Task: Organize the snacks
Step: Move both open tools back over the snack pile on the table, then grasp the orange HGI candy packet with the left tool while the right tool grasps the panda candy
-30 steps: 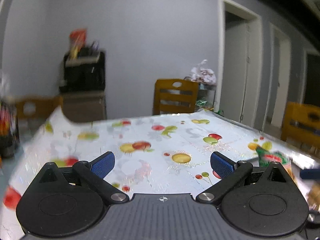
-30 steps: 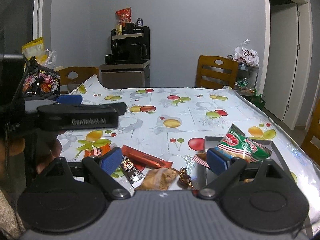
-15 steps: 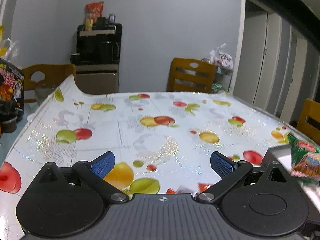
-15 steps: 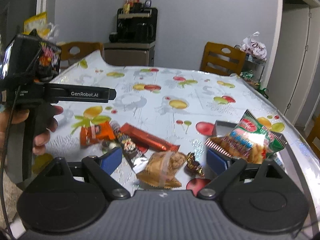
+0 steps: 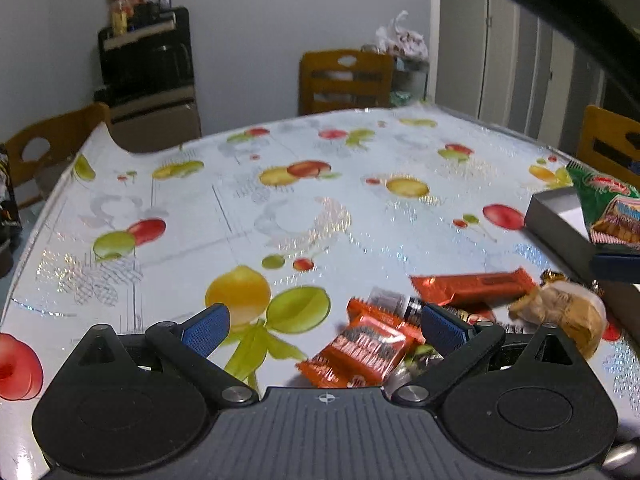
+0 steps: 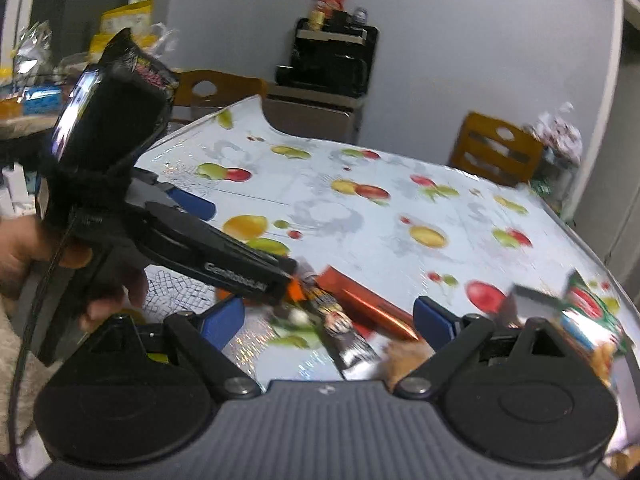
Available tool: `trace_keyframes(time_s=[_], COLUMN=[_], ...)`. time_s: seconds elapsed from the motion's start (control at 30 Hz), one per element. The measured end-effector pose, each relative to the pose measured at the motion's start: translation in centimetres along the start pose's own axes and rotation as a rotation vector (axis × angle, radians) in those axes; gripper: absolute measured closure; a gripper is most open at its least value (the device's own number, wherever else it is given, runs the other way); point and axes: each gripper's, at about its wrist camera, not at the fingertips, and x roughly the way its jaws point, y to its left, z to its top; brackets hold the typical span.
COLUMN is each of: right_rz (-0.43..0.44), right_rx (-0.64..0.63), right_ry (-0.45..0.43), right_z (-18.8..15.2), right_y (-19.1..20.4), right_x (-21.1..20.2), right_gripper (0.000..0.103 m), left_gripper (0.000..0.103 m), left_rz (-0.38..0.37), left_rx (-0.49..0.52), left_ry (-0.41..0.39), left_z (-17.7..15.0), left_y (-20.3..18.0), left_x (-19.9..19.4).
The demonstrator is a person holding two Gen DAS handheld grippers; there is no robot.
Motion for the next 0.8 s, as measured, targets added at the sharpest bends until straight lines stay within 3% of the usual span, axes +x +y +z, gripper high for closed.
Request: trace_keyframes(time_s=[0.13,0.2,0.33,0.57,0.8], right_rz=[-0.014,-0.019,0.019,0.028,0.039], right_rx=[-0.122,-0.154,-0.101,-0.089,-0.105], right_ry=[-0.006,-0.004,0.054,0.086,0.117], right_z=[-0.4,-0.5,-0.3,-0.7,-1.6], right_y=[3.0,3.9,4.0,3.9,3.7], right_x=[2.5,3.5,5.8,7.8,6.0], right_gripper=[0.012,0.017,0.043,0.071,0.072], left_gripper=[0.002,0.002,0.002,0.002,0.005], left_rz=[0.004,-0.002,0.001,-0.006,-0.038], left_rx=[-0.05,-0.079,-0.084,-0.086,-0.077], left_ry=[0.024,0.03,0.044,0.053,0.057], left_z=[-0.1,-0.1,-0.1,-0.2,-0.3], left_y=[1.3,1.8,1.6,1.6,1.3], left_x=[0.3,0.4,0.7,0.9,1.0])
